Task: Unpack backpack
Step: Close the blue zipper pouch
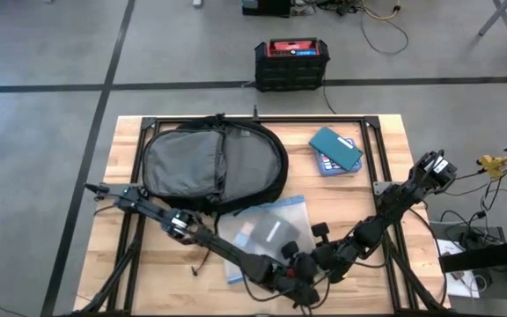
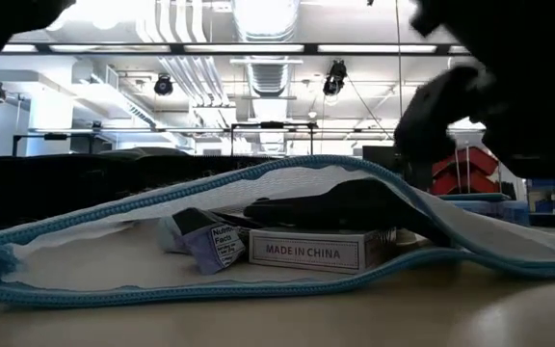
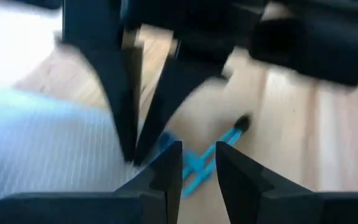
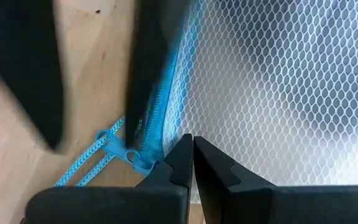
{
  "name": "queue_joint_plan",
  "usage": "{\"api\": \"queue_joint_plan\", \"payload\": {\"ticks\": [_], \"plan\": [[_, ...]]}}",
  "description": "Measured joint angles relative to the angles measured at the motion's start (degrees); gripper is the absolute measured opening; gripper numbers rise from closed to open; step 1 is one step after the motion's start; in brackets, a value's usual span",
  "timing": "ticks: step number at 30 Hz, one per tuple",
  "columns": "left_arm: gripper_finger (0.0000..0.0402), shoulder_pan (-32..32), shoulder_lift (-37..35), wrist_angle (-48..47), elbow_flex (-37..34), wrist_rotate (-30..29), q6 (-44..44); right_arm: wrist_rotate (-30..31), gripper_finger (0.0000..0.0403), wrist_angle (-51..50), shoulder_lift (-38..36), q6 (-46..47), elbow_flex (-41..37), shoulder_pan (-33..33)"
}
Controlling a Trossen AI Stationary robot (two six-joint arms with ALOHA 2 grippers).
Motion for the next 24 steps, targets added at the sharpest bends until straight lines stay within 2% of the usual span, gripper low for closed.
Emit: {"api": "queue_joint_plan", "payload": {"ticks": [5,10,16,24], "plan": [[0.0069,-1.1,0.0,1.4,0.0,-1.9,0.2,-0.2,0.0000,-0.1,0.0,0.6,0.0,-0.2],[0.0008,-1.5,0.2,2.6,-0.5,-2.1,1.3,-0.2,0.0000,-0.1,0.0,0.6,0.0,-0.3],[0.0001,-0.5,0.1,9.2,-3.4,-0.9,4.9,-0.2,0.0000,-0.1,0.0,1.0,0.0,-0.3],[0.0000,0.0,0.1,7.9,-6.8,-0.4,3.9,0.4,0.0000,0.0,0.0,1.3,0.0,-0.4]]}}
